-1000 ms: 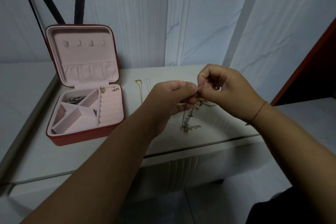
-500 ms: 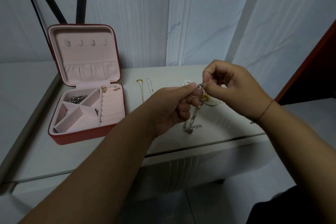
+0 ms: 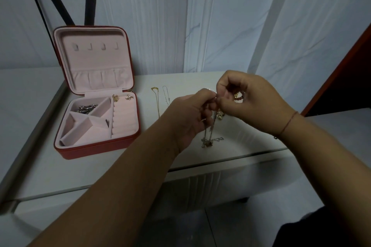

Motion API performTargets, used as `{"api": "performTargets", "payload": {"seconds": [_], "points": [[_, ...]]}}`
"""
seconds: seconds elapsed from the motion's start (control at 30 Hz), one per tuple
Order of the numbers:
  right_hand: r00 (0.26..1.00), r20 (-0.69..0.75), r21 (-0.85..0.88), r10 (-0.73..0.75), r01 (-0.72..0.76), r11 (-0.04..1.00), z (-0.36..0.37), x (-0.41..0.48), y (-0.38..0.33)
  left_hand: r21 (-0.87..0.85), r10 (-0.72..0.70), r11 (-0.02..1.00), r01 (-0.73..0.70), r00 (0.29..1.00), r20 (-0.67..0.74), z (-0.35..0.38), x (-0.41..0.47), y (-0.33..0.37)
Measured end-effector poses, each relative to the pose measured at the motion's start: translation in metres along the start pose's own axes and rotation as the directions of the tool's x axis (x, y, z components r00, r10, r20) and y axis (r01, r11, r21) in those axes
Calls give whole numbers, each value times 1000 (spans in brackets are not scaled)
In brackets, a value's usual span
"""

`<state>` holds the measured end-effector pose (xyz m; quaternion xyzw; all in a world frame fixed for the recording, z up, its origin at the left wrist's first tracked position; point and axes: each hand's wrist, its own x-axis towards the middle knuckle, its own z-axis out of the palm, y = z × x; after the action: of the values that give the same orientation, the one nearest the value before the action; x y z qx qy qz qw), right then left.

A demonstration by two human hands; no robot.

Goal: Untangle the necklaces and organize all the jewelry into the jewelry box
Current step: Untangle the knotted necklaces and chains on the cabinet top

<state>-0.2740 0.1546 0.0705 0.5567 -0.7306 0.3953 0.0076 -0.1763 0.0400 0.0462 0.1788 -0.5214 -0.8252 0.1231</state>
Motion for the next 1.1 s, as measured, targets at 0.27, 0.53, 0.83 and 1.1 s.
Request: {"api": "performTargets", "payload": {"seconds": [0.27,0.53,0.83,1.1], "points": [[931,48,391,361,-351,851,-1,-3,1,157,202,969,-190,978,-61,-3,1,1],[753,289,597,592,-625,503,-1,-2,-5,405,423,828,-387,906,1,-2,-2,-2],[672,436,693,598,-675,253,-2,-1,-4,478,510,744,-467,859,44,-1,0,-5],[599,540,706,591,-705,69,0,0,-4,509,542,712,-484,840,41,-2,0,-6]]}}
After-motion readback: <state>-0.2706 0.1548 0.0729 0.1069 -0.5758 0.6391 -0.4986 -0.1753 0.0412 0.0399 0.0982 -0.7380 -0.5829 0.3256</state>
